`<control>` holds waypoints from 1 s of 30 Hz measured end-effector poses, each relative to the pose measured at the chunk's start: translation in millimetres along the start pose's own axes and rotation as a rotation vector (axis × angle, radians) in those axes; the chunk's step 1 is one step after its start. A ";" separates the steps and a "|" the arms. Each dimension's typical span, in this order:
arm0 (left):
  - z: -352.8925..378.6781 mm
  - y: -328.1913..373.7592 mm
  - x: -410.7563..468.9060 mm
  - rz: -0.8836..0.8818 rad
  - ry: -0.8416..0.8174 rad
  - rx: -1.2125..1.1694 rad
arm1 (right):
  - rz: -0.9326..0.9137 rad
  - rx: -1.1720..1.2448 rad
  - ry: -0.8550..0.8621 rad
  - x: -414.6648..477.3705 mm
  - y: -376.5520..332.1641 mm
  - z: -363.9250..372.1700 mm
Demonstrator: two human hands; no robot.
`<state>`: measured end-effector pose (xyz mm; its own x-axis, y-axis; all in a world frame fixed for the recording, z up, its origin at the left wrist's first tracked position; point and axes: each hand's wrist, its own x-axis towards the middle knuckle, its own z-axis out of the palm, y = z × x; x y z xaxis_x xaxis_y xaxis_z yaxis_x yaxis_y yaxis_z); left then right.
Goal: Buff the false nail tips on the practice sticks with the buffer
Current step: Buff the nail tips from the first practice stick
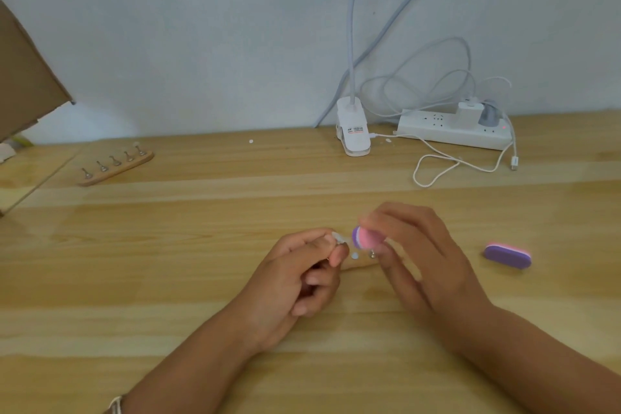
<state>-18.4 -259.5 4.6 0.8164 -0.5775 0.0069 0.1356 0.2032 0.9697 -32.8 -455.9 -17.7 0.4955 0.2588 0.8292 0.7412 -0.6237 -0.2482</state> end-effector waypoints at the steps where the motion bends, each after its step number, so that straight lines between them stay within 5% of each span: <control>1: -0.4 -0.4 0.2 -0.015 -0.007 -0.018 | -0.059 0.024 -0.034 -0.7 -2.9 1.4; 3: -1.2 0.1 -0.1 -0.045 -0.036 -0.065 | -0.130 0.012 -0.082 -1.7 -3.7 2.7; 7: -2.3 3.4 -0.2 -0.079 -0.095 -0.129 | 0.043 -0.001 0.006 0.6 4.2 -0.5; 12: -0.6 1.7 -0.8 -0.109 -0.129 -0.147 | -0.141 0.055 -0.053 -4.4 -7.9 0.4; 23: -2.1 3.1 -2.6 -0.119 -0.208 -0.203 | -0.021 0.012 -0.075 -0.2 -8.7 -1.8; 26: -0.3 3.1 -3.0 -0.098 -0.168 -0.175 | 0.057 0.016 0.011 0.8 0.2 -2.3; 30: 2.9 1.7 -1.9 -0.015 -0.048 -0.108 | -0.101 0.021 -0.056 -3.5 -3.4 0.0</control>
<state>-21.3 -260.3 6.9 0.7863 -0.6178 0.0072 0.2088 0.2768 0.9380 -37.0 -454.7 -19.7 0.4420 0.3610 0.8212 0.7977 -0.5769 -0.1758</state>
